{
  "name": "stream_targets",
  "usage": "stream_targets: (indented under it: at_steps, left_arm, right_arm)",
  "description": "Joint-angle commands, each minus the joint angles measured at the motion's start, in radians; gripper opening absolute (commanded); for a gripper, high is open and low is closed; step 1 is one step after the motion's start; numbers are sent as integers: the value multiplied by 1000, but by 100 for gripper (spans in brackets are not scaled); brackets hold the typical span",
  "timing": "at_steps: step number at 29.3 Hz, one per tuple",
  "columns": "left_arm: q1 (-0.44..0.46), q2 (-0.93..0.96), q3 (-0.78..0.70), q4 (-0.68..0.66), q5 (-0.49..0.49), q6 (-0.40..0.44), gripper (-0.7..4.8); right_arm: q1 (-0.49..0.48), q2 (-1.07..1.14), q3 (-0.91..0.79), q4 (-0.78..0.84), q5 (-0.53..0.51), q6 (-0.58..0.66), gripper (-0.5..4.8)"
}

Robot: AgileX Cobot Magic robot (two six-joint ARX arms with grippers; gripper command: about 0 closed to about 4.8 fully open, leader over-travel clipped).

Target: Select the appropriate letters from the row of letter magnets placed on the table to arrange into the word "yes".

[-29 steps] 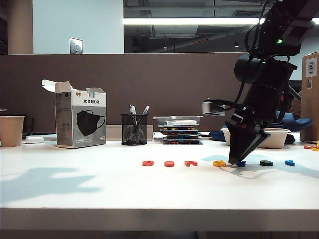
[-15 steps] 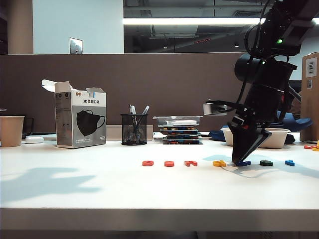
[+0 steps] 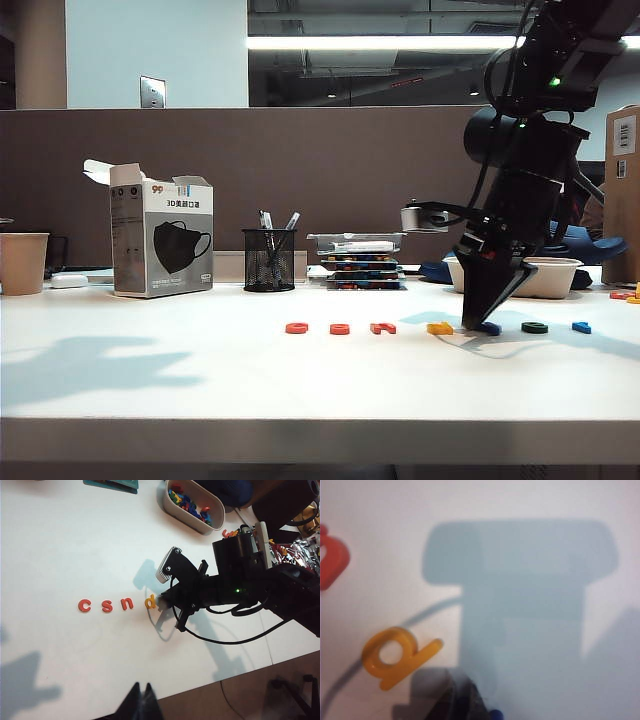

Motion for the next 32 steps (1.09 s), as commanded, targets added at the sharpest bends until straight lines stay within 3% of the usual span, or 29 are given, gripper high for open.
stream_targets:
  at_steps: [1,10,32]
  left_arm:
    - [-1,-3,4,3,-3,8,-5]
    - [-1,-3,4,3,-3,8,-5]
    - [-1,-3,4,7,-6,8,-5]
  right_arm:
    - [2,6,-3,-13,10,1,51]
    - [2,6,-2,-5,13,1,-2]
    - [2,-13,31,12,-33,18,-1]
